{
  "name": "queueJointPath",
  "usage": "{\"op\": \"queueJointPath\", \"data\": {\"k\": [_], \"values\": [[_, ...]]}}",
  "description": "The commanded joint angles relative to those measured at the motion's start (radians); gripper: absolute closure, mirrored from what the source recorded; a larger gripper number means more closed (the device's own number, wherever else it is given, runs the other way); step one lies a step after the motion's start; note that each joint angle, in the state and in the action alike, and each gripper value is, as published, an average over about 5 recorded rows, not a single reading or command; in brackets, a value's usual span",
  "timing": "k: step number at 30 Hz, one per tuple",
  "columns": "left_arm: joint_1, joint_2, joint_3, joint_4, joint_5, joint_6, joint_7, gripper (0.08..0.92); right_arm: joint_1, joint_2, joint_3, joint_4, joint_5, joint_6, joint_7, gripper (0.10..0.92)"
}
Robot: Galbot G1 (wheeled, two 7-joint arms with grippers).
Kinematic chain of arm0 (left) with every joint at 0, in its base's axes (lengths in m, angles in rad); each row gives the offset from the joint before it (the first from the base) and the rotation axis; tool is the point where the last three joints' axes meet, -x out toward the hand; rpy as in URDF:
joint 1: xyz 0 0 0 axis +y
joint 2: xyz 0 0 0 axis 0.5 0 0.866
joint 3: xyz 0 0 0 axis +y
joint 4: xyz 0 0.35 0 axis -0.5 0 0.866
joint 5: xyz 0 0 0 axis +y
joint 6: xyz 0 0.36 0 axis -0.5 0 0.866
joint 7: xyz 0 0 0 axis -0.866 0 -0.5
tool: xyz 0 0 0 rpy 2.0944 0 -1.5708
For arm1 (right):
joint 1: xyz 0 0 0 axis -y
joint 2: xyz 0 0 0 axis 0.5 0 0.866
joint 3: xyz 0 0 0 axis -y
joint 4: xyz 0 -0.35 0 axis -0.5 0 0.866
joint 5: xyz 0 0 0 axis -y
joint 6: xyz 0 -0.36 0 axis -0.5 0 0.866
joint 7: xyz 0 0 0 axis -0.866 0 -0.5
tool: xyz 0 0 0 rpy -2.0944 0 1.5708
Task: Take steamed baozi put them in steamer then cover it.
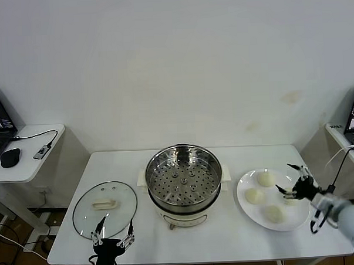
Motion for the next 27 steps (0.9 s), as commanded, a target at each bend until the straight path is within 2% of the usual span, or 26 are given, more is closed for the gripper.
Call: {"op": "queueJointPath", "data": {"k": [1,6,11,21,27], "values": [[-0.01,0.007,-0.004,0.003,0.04,0.005,0.009,0.177,0.443,-0.191,-0.398,-0.195,-0.08,-0.015,-0.309,0.203],[-0.01,0.007,-0.011,0.004,0.054,0.005,0.008,0.177,0.733,-0.143,-0.732,-0.306,-0.016,-0.018,-0.367,0.203],[-0.004,0.005,-0.022,0.003,0.057,0.006,0.009,0.177,0.913,-0.055,-0.906,-0.415,-0.016,0.023,-0.42,0.203],[-0.004,-0.002,-0.029,0.005,0.059,0.009,0.013,0.177,0.995,0.099,-0.989,-0.613,-0.079,0.069,-0.436,0.203],[-0.003,-0.003,-0.032,0.009,0.062,0.011,0.015,0.177,0.978,0.156,-0.994,-0.643,-0.081,0.061,-0.42,0.203]]}}
